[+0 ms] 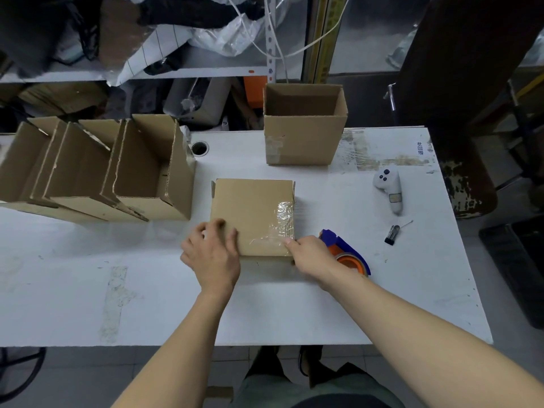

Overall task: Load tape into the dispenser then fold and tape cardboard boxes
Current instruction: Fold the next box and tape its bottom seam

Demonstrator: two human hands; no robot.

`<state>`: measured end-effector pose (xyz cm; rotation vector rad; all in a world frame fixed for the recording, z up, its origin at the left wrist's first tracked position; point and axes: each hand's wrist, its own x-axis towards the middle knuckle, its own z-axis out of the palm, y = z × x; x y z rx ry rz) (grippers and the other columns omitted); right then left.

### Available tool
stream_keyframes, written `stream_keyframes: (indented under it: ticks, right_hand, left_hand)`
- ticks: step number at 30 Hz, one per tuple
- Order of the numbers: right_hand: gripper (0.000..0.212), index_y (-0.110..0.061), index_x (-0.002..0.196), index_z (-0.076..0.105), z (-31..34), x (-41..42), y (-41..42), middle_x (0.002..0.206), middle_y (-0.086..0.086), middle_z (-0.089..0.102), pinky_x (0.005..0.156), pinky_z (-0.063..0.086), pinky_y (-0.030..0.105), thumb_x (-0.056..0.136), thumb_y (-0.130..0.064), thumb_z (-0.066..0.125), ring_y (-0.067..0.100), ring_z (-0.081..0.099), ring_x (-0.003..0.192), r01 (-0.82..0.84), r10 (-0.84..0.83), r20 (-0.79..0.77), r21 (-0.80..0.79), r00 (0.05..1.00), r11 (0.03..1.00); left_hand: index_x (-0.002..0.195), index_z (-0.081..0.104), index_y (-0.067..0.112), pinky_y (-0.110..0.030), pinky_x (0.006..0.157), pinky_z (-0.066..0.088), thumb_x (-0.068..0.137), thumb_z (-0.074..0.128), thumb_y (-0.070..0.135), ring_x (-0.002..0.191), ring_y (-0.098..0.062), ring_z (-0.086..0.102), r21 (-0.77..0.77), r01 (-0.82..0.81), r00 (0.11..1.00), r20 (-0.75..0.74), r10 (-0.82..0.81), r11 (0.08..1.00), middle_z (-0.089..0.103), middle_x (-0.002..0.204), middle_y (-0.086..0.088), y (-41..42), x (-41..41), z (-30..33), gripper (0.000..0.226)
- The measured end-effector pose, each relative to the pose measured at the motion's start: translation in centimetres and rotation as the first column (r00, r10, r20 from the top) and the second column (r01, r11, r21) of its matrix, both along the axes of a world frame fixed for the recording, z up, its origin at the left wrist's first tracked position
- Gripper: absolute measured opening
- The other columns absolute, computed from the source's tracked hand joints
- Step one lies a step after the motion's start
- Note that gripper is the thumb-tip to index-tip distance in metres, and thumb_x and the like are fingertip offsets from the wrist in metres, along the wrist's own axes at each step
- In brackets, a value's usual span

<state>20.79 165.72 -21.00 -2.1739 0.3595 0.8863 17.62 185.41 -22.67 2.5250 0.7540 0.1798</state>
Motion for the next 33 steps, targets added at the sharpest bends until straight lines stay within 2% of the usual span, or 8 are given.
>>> stream_keyframes:
  ticks: [7,11,14,21,24,26,29,33]
  right_hand:
    - [0.062,-0.004,0.083,0.064,0.1,-0.4,0.2,0.088,0.015,0.073,0.065,0.049,0.034,0.104,-0.059,0.043,0.034,0.073,0.086,0.047,-0.047,-0.013,0.025,0.999,0.999]
    - [0.062,-0.007,0.077,0.059,0.3,-0.5,0.1,0.082,0.014,0.069,0.06,0.044,0.032,0.104,-0.06,0.042,0.031,0.07,0.077,0.045,-0.045,-0.001,0.034,0.999,0.998]
    - [0.057,-0.013,0.069,0.047,0.8,-0.5,0.2,0.069,0.004,0.053,0.053,0.034,0.031,0.107,-0.056,0.041,0.024,0.05,0.065,0.022,-0.022,0.009,0.011,1.0,1.0]
    - [0.047,-0.015,0.07,0.043,1.4,-0.5,-0.8,0.071,0.003,0.047,0.06,0.031,0.033,0.109,-0.042,0.045,0.021,0.044,0.066,0.135,-0.141,0.086,0.076,0.986,0.988]
    - [0.048,-0.011,0.069,0.051,1.7,-0.5,-2.7,0.071,0.003,0.053,0.07,0.048,0.035,0.102,-0.046,0.054,0.022,0.053,0.073,0.264,-0.295,0.1,0.245,0.95,0.933]
    - [0.038,-0.007,0.083,0.076,2.2,-0.4,-3.5,0.089,0.006,0.076,0.086,0.062,0.045,0.105,-0.033,0.059,0.022,0.068,0.087,0.383,-0.429,0.009,0.435,0.903,0.815]
    - [0.026,0.001,0.106,0.078,3.3,-0.4,-4.3,0.113,0.02,0.076,0.084,0.064,0.041,0.106,-0.015,0.058,0.031,0.071,0.106,0.464,-0.49,-0.126,0.585,0.862,0.665]
    - [0.025,0.0,0.104,0.075,4.1,-0.6,-4.2,0.109,0.023,0.075,0.08,0.064,0.037,0.107,-0.017,0.057,0.03,0.072,0.097,0.459,-0.455,-0.165,0.58,0.875,0.673]
  left_hand:
    - [0.15,0.04,0.015,-0.055,0.109,0.033,0.089,0.07,0.062,0.138,-0.035,0.038,-0.21,-0.056,0.991,-0.133,0.028,0.976,0.049,0.146,-0.01,-0.9,0.0,1.0,0.083]
    - [0.133,0.056,0.016,-0.041,0.087,0.043,0.107,0.048,0.036,0.113,-0.034,0.059,-0.314,-0.12,0.993,-0.044,0.112,0.942,0.065,0.114,-0.004,1.3,-0.3,1.4,0.034]
    - [0.122,0.063,0.011,-0.034,0.075,0.036,0.112,0.034,0.025,0.089,-0.031,0.057,-0.27,-0.154,0.988,-0.062,0.143,0.95,0.063,0.093,-0.002,2.8,-0.5,1.5,0.034]
    - [0.115,0.068,0.013,-0.033,0.071,0.038,0.111,0.038,0.024,0.079,-0.025,0.055,-0.225,-0.122,0.992,-0.018,0.122,0.967,0.071,0.087,-0.002,2.1,0.0,3.7,0.032]
    - [0.115,0.067,0.021,-0.031,0.066,0.048,0.11,0.039,0.023,0.074,-0.013,0.064,-0.445,-0.131,0.983,0.056,0.174,0.886,0.073,0.084,0.008,2.4,0.6,6.2,0.029]
    - [0.113,0.067,0.027,-0.032,0.07,0.05,0.109,0.037,0.03,0.082,-0.013,0.065,-0.527,-0.123,0.987,0.026,0.161,0.841,0.071,0.086,0.009,3.0,1.1,7.4,0.031]
    - [0.084,0.066,0.028,-0.037,0.074,0.048,0.108,0.034,0.045,0.083,-0.024,0.059,-0.586,-0.072,0.997,-0.047,0.055,0.807,0.063,0.081,0.008,3.4,1.8,8.9,0.043]
    - [0.092,0.074,0.013,-0.031,0.079,0.047,0.101,0.028,0.075,0.081,-0.018,0.062,-0.764,-0.031,0.996,-0.078,-0.044,0.644,0.071,0.084,0.004,2.2,1.9,10.9,0.078]
